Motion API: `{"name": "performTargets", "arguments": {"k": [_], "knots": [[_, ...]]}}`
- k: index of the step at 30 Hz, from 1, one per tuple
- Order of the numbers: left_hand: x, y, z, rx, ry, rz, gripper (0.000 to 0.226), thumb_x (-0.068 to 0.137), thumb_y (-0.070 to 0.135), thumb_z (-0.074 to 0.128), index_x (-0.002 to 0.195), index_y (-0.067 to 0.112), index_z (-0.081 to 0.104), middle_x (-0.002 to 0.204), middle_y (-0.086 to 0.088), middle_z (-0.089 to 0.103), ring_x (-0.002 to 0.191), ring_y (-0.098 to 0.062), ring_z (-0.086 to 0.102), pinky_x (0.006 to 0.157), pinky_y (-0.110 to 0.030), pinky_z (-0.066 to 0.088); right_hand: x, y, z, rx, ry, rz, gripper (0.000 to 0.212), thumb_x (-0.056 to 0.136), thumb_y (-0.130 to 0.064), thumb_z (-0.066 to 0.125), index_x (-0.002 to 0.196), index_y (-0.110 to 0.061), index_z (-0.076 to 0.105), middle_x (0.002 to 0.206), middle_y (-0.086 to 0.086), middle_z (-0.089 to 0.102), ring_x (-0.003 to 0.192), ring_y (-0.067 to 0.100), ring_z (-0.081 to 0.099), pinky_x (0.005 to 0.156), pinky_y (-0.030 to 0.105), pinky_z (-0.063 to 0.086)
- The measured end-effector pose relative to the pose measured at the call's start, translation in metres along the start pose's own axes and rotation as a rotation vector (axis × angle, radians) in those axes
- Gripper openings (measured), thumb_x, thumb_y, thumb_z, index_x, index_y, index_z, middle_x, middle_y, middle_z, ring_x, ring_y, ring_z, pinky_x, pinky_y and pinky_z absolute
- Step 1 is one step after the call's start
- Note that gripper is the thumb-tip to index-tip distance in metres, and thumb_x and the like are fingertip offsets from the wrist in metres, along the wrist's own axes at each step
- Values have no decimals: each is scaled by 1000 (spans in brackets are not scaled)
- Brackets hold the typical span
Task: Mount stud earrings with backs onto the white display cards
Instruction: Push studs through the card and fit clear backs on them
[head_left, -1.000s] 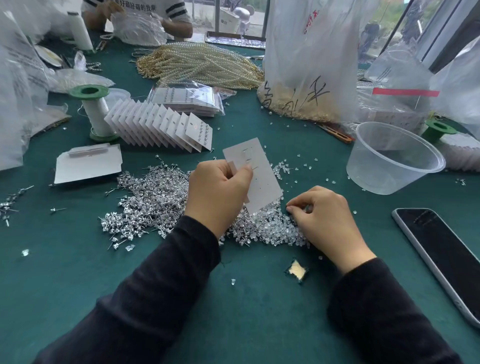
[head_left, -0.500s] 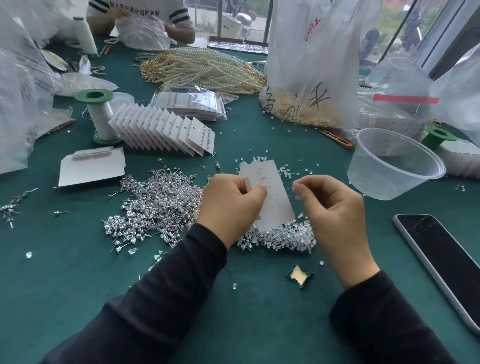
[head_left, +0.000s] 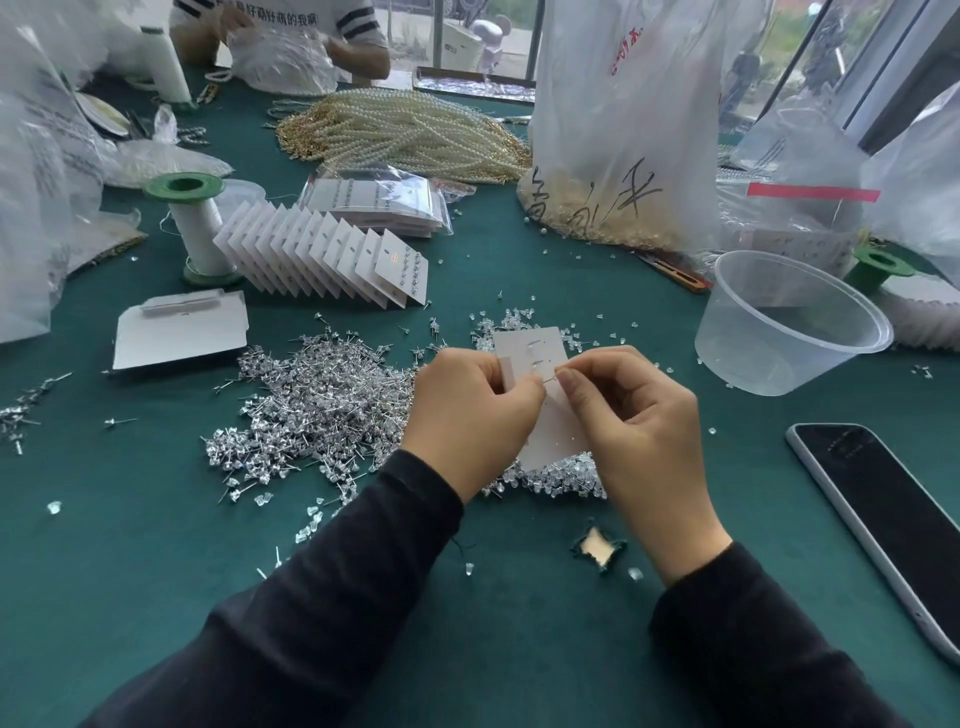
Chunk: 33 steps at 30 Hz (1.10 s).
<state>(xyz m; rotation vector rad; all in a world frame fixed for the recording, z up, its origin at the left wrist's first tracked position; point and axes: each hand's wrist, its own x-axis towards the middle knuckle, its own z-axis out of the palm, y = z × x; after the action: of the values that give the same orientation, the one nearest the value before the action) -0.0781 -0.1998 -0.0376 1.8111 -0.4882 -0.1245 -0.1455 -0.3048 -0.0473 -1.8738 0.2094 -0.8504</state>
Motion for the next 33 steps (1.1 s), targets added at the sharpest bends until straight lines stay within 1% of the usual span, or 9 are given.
{"name": "performTargets", "arguments": {"k": [3, 7, 12, 16, 19, 22, 26, 29, 33], "knots": [[0, 1, 0, 11, 6, 0, 42, 68, 30, 57, 62, -11, 62, 66, -29, 64, 52, -19, 52, 51, -36, 47, 0, 0, 0, 22, 1, 14, 15, 83, -3, 65, 77, -17, 65, 77, 2, 63, 70, 3, 57, 67, 15, 45], [1, 0, 0, 40, 19, 1, 33, 78, 16, 63, 63, -13, 61, 66, -31, 63, 50, -19, 49, 49, -30, 41, -1, 1, 0, 34, -49, 35, 16, 83, -2, 65, 76, -17, 66, 77, 4, 64, 69, 4, 58, 65, 16, 45], [1, 0, 0, 60, 38, 21, 32, 78, 16, 63, 63, -12, 62, 65, -29, 64, 50, -26, 53, 49, -33, 45, 0, 3, 0, 119, -7, 78, 15, 83, -6, 66, 76, -19, 66, 75, 0, 64, 67, 4, 56, 63, 16, 44], [0, -1, 0, 69, 38, 31, 33, 78, 16, 63, 59, -11, 60, 61, -28, 63, 48, -19, 49, 47, -28, 39, -1, 3, 3, 126, -35, 90, 9, 81, -11, 65, 76, -18, 67, 75, 4, 64, 67, 9, 57, 64, 21, 46], [1, -1, 0, 63, 40, 28, 33, 77, 16, 63, 59, -12, 59, 61, -29, 62, 48, -18, 47, 47, -28, 39, -3, 4, 4, 133, -30, 110, 4, 79, -16, 65, 76, -18, 67, 73, 0, 65, 67, 8, 58, 64, 20, 46], [1, -1, 0, 45, 30, 19, 32, 77, 15, 63, 61, -12, 60, 63, -30, 62, 49, -18, 48, 48, -32, 43, -5, 5, 5, 161, -9, 133, 7, 81, -15, 65, 76, -20, 66, 70, -8, 66, 66, 6, 58, 63, 19, 47], [1, -2, 0, 32, 23, 10, 34, 75, 17, 63, 59, -12, 58, 54, -25, 57, 48, -18, 46, 46, -31, 40, -8, 5, 8, 174, -15, 143, 4, 79, -19, 64, 76, -20, 65, 69, -9, 64, 65, 5, 57, 62, 19, 46], [0, -2, 0, 18, 0, 7, 40, 65, 29, 55, 58, -10, 59, 58, -28, 61, 47, -18, 47, 45, -30, 39, -10, 7, 10, 142, -8, 126, 4, 81, -17, 62, 77, -15, 64, 72, -2, 64, 67, 7, 57, 64, 19, 46], [-1, -1, 0, 36, -9, 31, 41, 64, 30, 51, 57, -10, 58, 59, -28, 61, 47, -17, 44, 45, -25, 34, -13, 8, 12, 107, 14, 102, 5, 82, -15, 61, 77, -14, 63, 78, 10, 64, 71, 13, 58, 65, 23, 46]]}}
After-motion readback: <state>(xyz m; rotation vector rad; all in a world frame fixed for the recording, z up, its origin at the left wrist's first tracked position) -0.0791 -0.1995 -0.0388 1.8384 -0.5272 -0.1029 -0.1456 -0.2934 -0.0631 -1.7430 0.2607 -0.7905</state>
